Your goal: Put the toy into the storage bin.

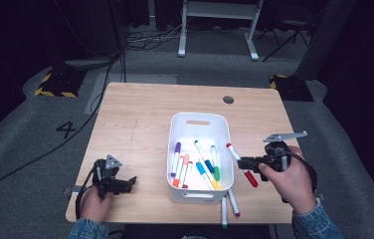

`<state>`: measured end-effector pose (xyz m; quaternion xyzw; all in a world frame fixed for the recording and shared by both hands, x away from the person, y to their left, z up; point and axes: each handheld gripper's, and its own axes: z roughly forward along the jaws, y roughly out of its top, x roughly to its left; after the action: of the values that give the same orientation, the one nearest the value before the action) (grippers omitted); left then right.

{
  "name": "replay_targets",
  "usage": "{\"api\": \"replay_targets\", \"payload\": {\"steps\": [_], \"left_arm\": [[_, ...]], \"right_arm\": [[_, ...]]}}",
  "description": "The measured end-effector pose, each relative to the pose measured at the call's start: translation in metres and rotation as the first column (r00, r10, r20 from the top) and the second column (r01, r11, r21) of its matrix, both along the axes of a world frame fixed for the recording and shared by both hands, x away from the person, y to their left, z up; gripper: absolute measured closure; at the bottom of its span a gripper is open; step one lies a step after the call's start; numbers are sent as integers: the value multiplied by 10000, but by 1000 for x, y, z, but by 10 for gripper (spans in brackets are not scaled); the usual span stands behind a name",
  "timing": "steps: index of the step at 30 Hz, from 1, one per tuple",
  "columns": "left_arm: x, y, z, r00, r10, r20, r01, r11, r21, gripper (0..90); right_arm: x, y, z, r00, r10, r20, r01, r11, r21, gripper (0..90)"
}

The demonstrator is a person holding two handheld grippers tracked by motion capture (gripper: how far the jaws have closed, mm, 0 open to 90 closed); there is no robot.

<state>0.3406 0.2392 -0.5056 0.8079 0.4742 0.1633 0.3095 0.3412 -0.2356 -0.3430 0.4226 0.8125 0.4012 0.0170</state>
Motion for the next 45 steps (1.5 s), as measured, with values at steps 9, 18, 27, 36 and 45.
{"api": "replay_targets", "payload": {"steps": [9,18,27,36,45], "left_arm": [[0,0,0,10000,10,26,-11,10000,29,0],[0,0,0,10000,7,3,-7,10000,9,0],[0,0,0,10000,6,12,-6,10000,9,0],[0,0,0,10000,9,13,-9,10000,15,0],[0,0,0,10000,5,3,-5,10000,6,0]], "right_arm": [[0,21,9,9986,515,106,-516,9986,95,771],[0,37,13,9960,849,291,-856,9961,228,770],[2,49,11,9940,1059,290,-1073,9930,502,771],[4,59,8,9921,1176,447,-1205,9903,695,771],[5,65,-2,9917,1251,294,-1261,9915,333,771]]}}
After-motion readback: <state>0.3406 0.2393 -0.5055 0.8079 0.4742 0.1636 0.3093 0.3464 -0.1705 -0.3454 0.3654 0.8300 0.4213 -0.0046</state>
